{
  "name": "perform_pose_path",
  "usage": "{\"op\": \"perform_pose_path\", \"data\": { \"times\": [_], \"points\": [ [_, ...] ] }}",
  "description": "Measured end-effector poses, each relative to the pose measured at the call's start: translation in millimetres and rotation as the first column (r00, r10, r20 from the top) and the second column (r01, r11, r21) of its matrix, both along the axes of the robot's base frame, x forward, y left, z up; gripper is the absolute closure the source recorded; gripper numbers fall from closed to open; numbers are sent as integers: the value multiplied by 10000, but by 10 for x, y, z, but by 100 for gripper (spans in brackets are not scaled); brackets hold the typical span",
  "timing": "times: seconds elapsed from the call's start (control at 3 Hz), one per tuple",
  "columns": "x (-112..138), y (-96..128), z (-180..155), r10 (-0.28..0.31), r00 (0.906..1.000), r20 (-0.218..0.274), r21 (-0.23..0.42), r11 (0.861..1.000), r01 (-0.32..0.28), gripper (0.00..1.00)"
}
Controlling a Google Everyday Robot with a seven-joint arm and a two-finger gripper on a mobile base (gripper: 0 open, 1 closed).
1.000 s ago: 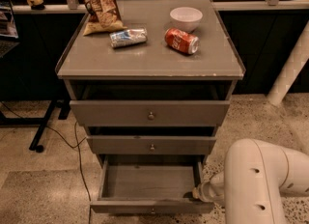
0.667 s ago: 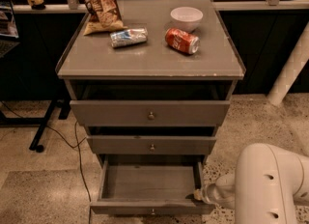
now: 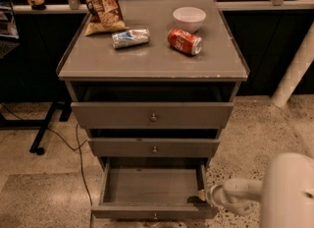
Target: Open bottom drawer
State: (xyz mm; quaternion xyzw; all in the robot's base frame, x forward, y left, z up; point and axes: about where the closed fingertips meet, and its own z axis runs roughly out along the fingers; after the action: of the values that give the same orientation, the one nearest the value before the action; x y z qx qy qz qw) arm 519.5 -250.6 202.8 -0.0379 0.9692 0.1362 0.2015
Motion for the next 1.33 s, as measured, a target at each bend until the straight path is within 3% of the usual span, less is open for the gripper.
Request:
{"op": "perform_pose_path", "data": {
  "times": [0.33,0.67,1.33],
  "points": [
    [12,17,391,-292,9935,1097,658,9976,220,100],
    [37,36,614,-367,9894,1402,844,9961,250,81],
    [39,38,617,-364,9894,1406,843,9961,247,35]
  ]
}}
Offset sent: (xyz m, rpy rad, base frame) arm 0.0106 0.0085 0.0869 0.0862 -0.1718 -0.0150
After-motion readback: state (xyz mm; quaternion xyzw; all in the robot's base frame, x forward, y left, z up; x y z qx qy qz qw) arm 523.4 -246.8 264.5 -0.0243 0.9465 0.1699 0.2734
